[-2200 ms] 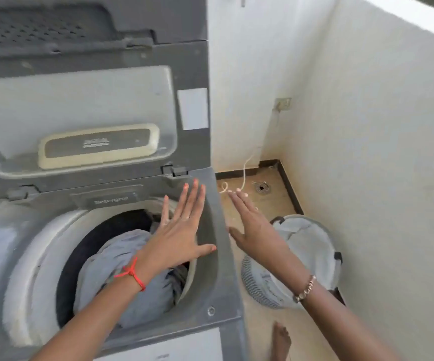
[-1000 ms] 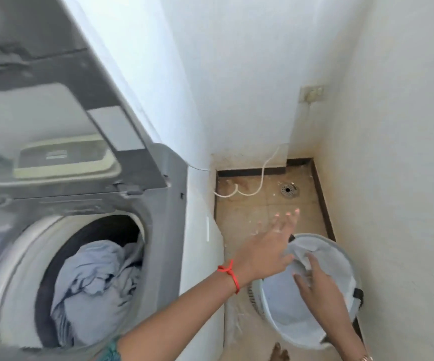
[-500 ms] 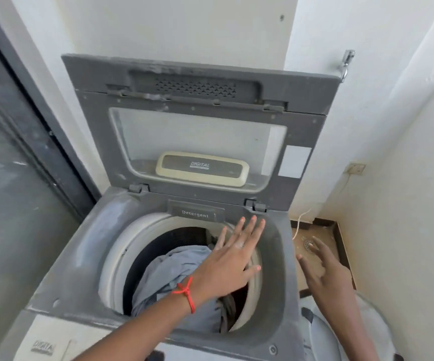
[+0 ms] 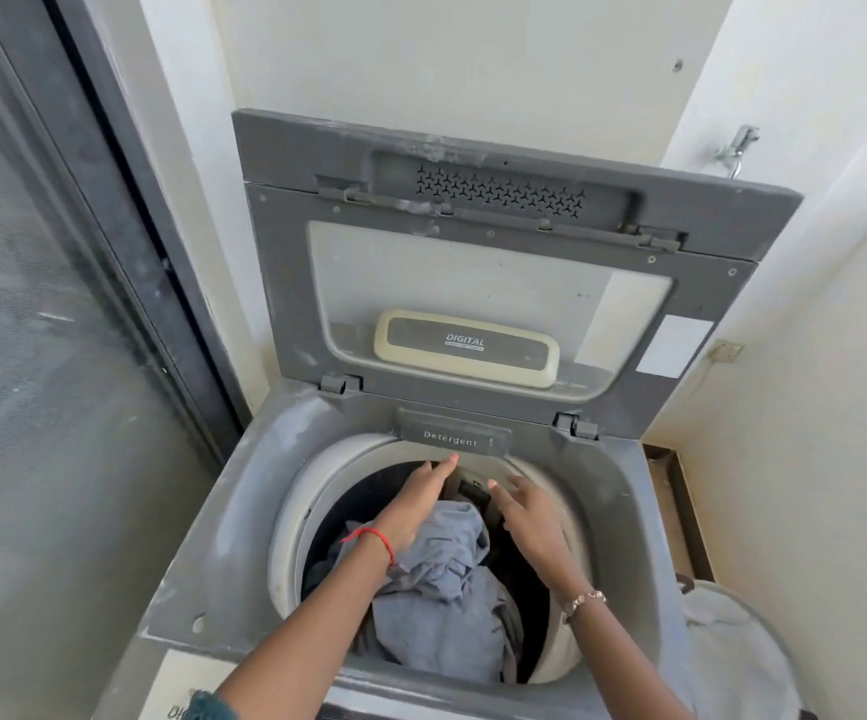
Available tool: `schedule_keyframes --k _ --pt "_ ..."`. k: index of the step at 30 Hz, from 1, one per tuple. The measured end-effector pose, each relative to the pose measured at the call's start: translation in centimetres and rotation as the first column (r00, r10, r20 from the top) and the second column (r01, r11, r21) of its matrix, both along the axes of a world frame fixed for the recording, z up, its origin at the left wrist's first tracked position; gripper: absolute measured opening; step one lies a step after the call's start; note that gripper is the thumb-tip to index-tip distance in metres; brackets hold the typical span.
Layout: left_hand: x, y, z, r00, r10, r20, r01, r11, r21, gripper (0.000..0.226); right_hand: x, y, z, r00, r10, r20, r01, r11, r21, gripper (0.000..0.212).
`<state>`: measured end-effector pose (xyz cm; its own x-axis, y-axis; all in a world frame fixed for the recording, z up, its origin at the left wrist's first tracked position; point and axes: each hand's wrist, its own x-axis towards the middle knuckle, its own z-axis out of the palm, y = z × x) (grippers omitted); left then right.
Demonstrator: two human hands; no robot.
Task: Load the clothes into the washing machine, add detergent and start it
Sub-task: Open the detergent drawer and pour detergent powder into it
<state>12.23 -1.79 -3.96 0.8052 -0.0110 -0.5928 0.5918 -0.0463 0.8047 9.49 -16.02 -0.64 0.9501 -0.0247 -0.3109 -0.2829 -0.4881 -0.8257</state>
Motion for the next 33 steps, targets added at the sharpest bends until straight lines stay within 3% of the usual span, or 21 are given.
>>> schedule_keyframes --k 4,8,10,13,15,19,24,33 --pt "2.4 -0.2 0.1 0.954 0.263 -0.141 -0.297 0.882 -0.366 0.071 3.4 1.3 -3.6 0.98 -0.134 -0.147 0.164 0.964 0.21 0.058" --pt "4.4 -0.4 -0.9 0.869 0.426 -0.254 -0.493 0.694 -0.524 0.081 5.2 2.8 -4.4 0.908 -0.266 -0.324 0.404 0.761 0.507 0.034" --pt "5.0 -0.6 -1.2 0.84 0.461 -0.284 -0.534 0.616 -0.579 0.084 6.2 3.3 -4.8 0.875 -0.295 -0.384 0.478 0.65 0.59 0.044" --pt "5.8 -0.8 -2.0 0.834 0.474 -0.284 -0.538 0.58 -0.611 0.084 7.4 4.1 -5.3 0.823 -0.334 -0.459 0.568 0.486 0.664 0.057" --pt "6.4 -0.8 -2.4 0.828 0.495 -0.263 -0.54 0.578 -0.612 0.079 8.0 4.3 -5.6 0.798 -0.34 -0.498 0.603 0.43 0.672 0.06" --pt "6.9 -1.1 -2.5 0.767 0.589 -0.255 -0.61 0.545 -0.575 0.062 8.9 4.5 -6.1 0.753 -0.352 -0.555 0.655 0.321 0.685 0.046" --pt "6.9 -1.3 -3.2 0.691 0.677 -0.253 -0.685 0.5 -0.531 0.063 9.3 4.5 -6.4 0.723 -0.366 -0.586 0.679 0.218 0.701 0.04" --pt "6.0 -0.9 -4.5 0.725 0.644 -0.245 -0.622 0.458 -0.635 0.05 9.1 4.0 -6.7 0.738 -0.29 -0.61 0.649 0.053 0.759 0.056"
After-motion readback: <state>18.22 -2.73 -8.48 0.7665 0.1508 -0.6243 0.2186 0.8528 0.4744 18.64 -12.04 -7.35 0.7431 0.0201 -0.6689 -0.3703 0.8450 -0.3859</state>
